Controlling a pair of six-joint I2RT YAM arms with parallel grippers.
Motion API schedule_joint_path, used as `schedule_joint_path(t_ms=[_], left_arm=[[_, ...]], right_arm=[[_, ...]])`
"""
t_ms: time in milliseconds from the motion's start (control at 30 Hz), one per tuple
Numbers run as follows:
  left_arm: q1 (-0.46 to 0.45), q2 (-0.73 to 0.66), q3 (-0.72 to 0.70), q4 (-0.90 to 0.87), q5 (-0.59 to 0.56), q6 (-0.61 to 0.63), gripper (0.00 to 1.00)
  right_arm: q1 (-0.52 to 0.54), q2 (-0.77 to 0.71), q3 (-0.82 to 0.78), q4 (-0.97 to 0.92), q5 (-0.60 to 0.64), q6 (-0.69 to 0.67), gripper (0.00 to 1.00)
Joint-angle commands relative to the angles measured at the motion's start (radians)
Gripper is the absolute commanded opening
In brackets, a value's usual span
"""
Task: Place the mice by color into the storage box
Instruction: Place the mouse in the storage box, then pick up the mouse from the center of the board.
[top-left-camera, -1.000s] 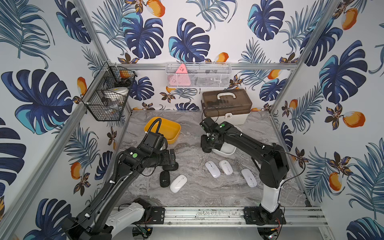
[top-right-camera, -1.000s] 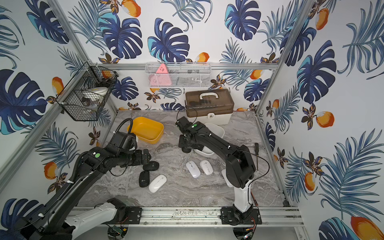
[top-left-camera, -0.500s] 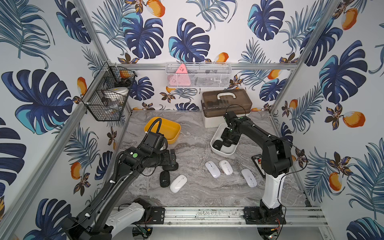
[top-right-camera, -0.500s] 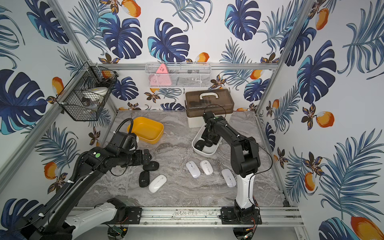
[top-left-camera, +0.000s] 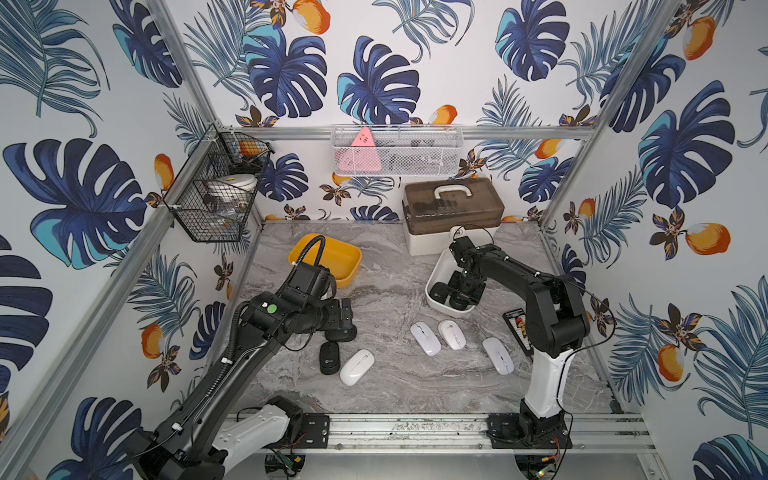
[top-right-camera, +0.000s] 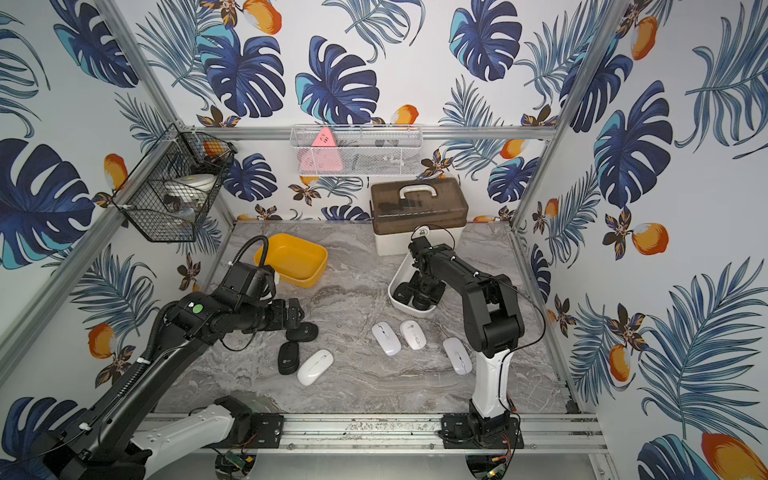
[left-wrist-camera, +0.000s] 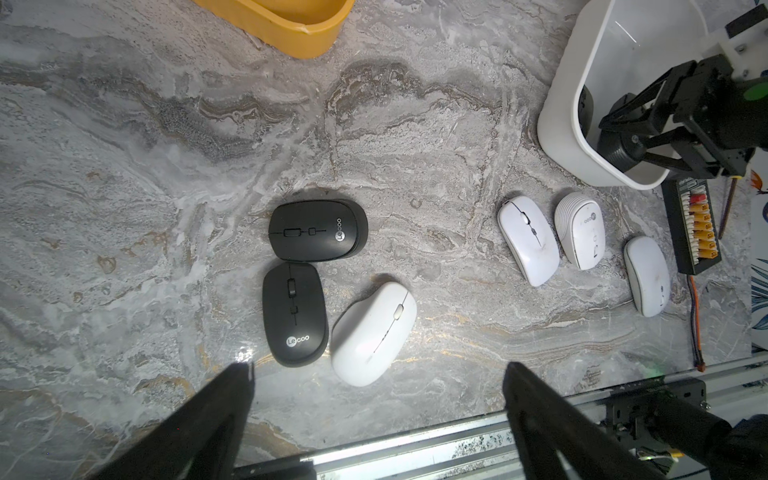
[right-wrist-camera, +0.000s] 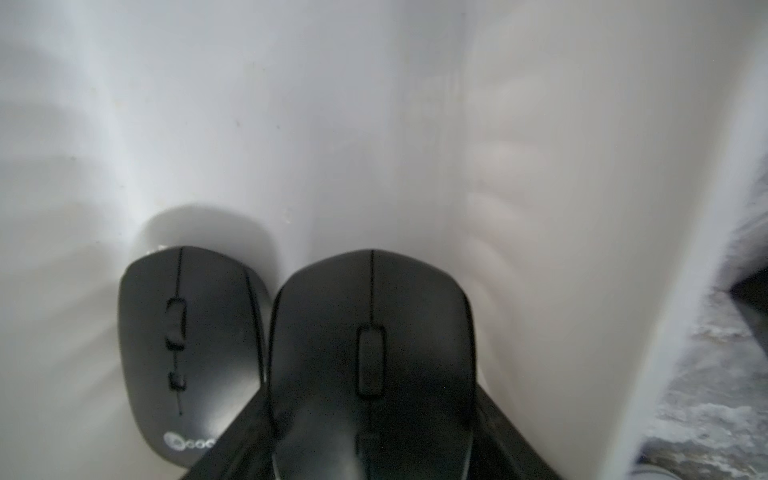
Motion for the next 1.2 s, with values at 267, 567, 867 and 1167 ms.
schedule_joint_path(t_ms=[267,567,867,1167], left_arm=[[0.002,-0.003,-0.029,0.012,-0.002,0.007,0.99],[0.002,0.035,-0.055,0.020,-0.022,-0.013,0.99],[0.032,0.095,-0.070,-0.003,-0.035,-0.039,0.99],[0.084,0.189,-0.141,-0.052,0.022,-0.049,0.99]], right_arm=[[-0.019,-0.075,-0.121,-0.016,-0.004,-0.041,0.67],[-0.018,-0.117,-0.138,-0.022,-0.010,-0.033,0.88],[-0.017,-0.203,-0.115,-0.061,-0.046,-0.065,0.88],[0.037,-0.343,-0.136,-0.053,-0.138,-0.117,0.89]])
